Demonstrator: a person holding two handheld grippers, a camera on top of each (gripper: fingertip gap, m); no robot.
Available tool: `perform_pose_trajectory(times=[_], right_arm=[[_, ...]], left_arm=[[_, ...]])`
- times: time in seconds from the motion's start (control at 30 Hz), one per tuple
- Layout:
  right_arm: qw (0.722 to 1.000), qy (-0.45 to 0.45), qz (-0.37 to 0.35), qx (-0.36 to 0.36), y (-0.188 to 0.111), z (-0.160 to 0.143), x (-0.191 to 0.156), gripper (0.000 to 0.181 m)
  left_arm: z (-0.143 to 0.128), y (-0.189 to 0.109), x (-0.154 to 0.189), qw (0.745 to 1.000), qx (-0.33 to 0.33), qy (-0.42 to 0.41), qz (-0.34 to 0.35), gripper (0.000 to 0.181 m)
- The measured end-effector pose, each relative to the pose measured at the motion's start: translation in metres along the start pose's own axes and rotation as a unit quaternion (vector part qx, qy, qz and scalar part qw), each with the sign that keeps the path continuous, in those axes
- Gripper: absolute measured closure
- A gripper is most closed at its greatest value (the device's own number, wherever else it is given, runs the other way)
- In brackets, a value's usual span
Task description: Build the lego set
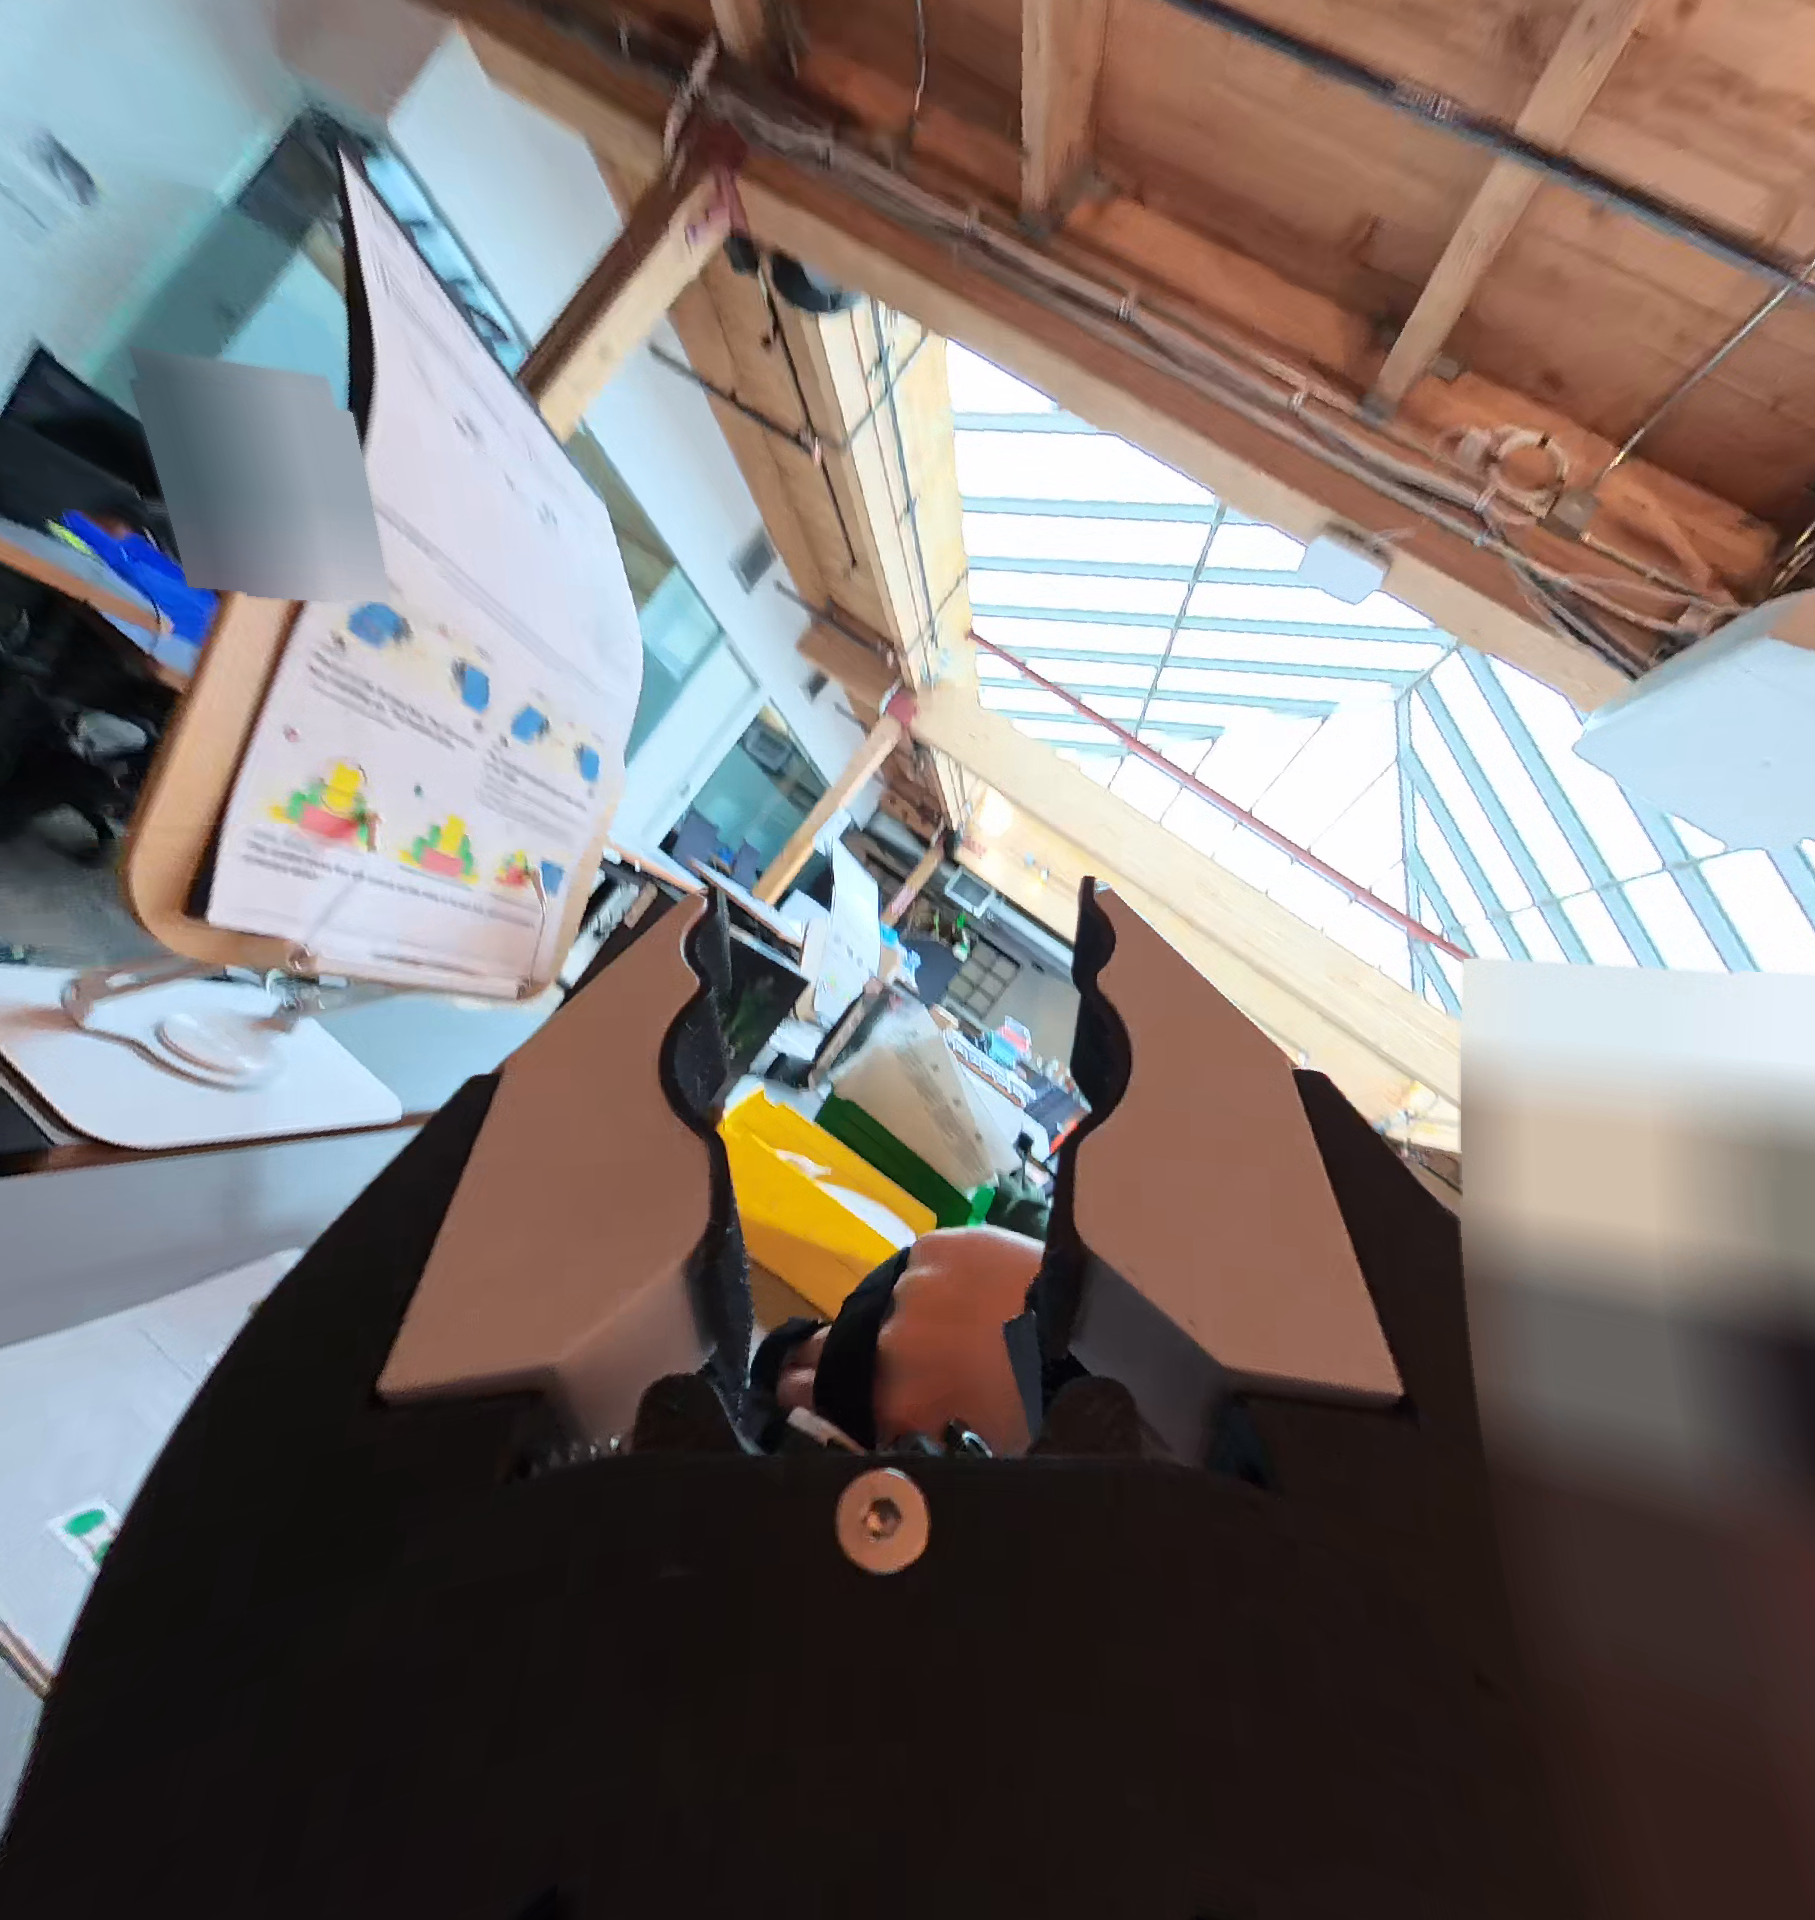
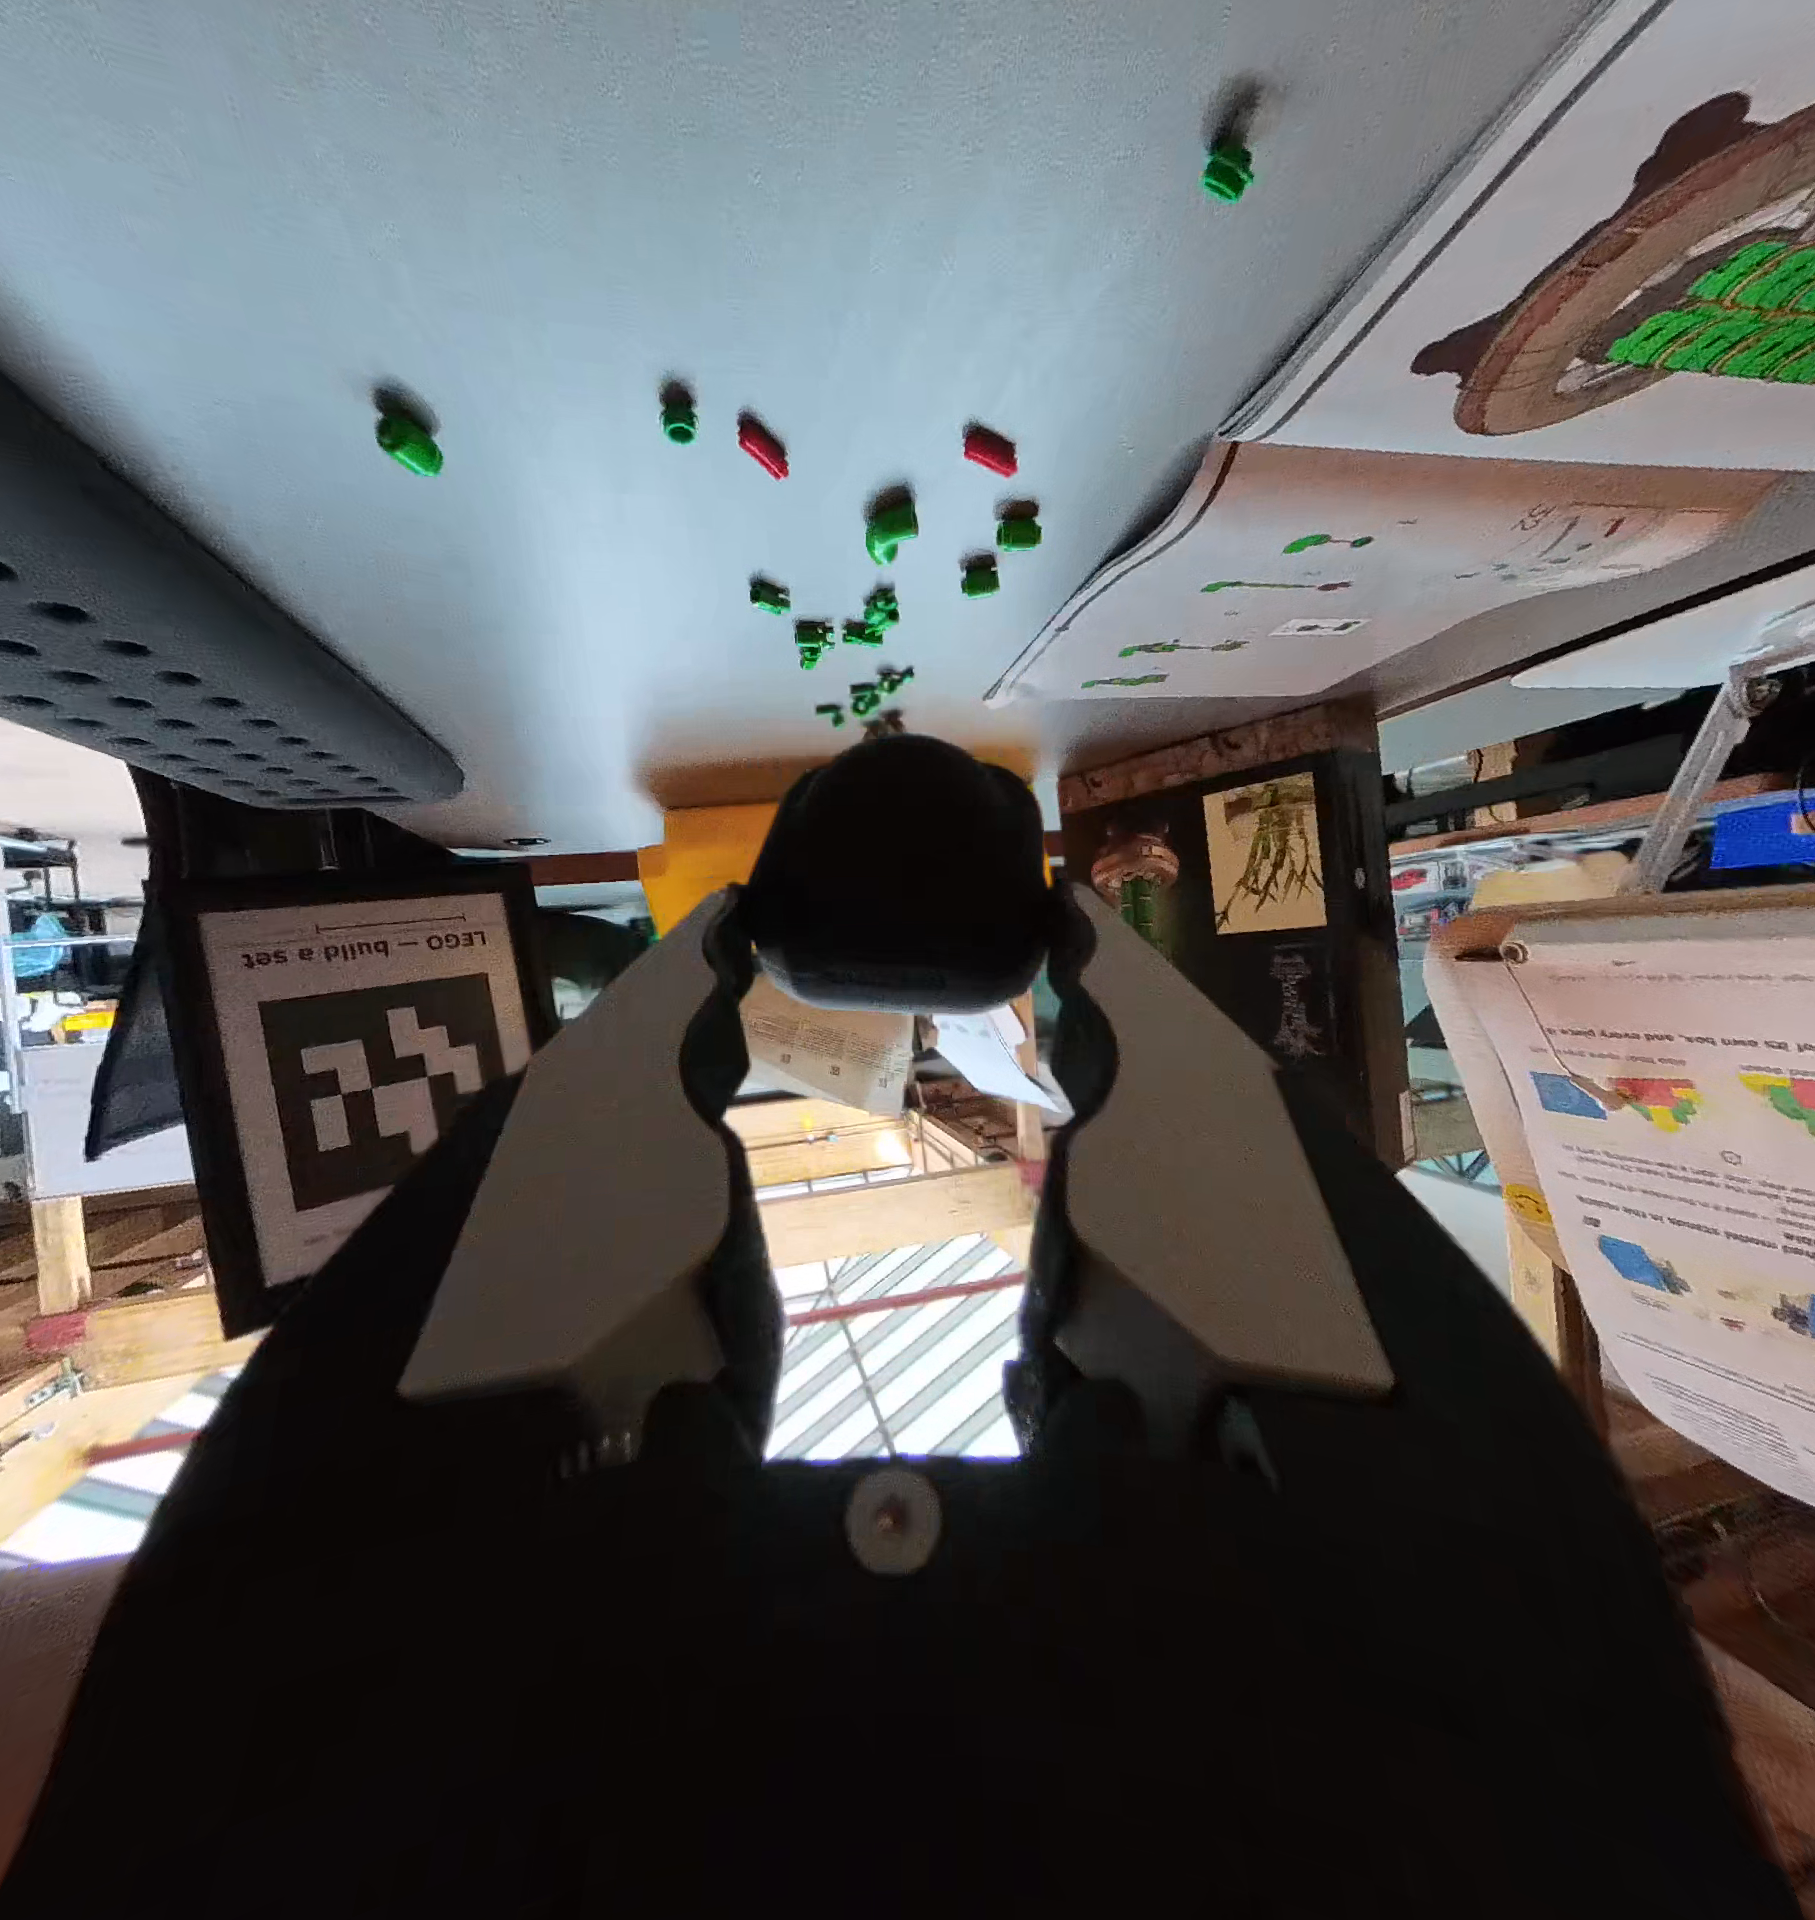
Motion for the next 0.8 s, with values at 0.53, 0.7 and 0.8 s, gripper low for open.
perform_pose_trajectory(times=[0.53, 0.7, 0.8], right_arm=[[0.776, 0.145, 0.202, 0.58, -0.016, 0.004, -0.013, 0.126], [0.392, 0.267, 0.309, 0.824, -0.035, -0.042, 0.006, 0.126], [0.317, 0.362, 0.303, 0.823, -0.005, -0.049, 0.025, 0.126]], left_arm=[[-0.01, 0.013, 0.008, 0.999, -0.026, -0.002, -0.025, 0.116], [-0.016, 0.02, 0.007, 0.999, -0.037, -0.01, -0.028, 0.115], [-0.018, 0.021, 0.008, 0.999, -0.041, -0.008, -0.025, 0.116]])
Point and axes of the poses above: each gripper's, where its closed fingertips meet, y out along the fingers, z out of its top, x = y × z across the jaws, the point moved 1 cm from there along -y, back along the fingers, and after that the axes turned 5 degrees about y, right-handed, at the moved point
